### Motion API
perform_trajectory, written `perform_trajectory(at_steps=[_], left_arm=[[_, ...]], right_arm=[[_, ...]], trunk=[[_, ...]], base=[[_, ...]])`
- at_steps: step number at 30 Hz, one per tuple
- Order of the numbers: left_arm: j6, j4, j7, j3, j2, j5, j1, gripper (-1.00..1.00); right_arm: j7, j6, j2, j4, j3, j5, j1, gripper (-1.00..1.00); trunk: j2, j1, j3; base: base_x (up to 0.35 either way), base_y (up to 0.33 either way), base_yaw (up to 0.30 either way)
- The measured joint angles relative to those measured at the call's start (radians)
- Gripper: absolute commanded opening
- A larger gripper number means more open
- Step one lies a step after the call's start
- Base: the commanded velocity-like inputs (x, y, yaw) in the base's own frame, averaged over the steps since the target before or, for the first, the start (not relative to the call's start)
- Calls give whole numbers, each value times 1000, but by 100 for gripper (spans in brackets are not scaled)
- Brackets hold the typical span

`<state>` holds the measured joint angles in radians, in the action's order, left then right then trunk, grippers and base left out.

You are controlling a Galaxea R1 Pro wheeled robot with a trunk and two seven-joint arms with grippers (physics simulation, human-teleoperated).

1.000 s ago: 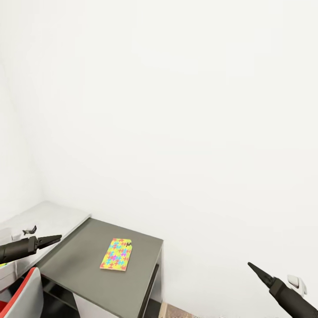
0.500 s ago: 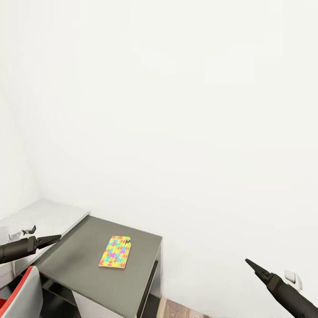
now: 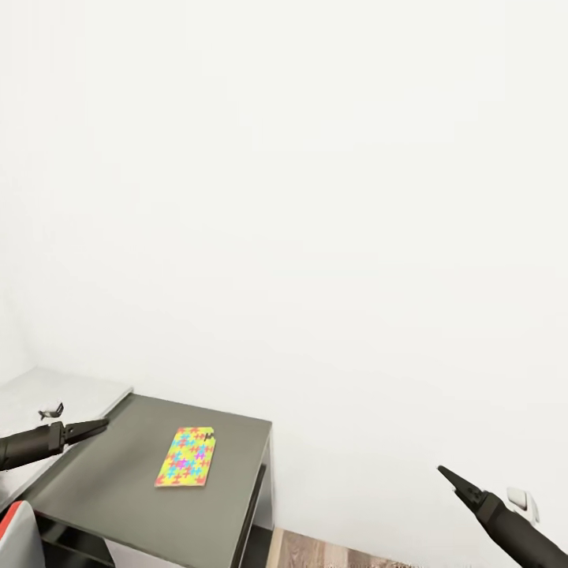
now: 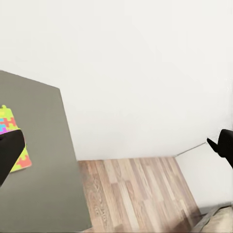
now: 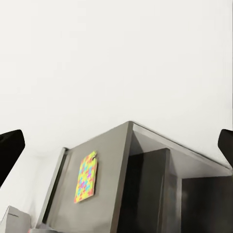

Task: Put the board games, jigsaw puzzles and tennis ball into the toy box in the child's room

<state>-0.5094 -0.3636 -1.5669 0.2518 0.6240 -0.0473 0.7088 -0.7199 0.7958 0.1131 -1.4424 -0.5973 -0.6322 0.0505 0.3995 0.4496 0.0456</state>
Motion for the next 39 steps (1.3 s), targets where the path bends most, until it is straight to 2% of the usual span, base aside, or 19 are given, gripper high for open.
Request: perform_trajectory(at_steps=[11,23,39], left_arm=[[0,0,0,0,0,0,0,100],[0,0,0,0,0,0,0,100],[0,0,0,0,-1,0,0,100]], right_arm=[[-1,-1,-3,4,-1,0,0,100],[1,-2,-12,4,-1,0,-1,100],[1,-3,-13,4,0,0,0,100]], trunk=[[0,0,2],[0,0,1],[0,0,-16]], base=[[0,118,-252],[0,79,-50],[0,51,-121]])
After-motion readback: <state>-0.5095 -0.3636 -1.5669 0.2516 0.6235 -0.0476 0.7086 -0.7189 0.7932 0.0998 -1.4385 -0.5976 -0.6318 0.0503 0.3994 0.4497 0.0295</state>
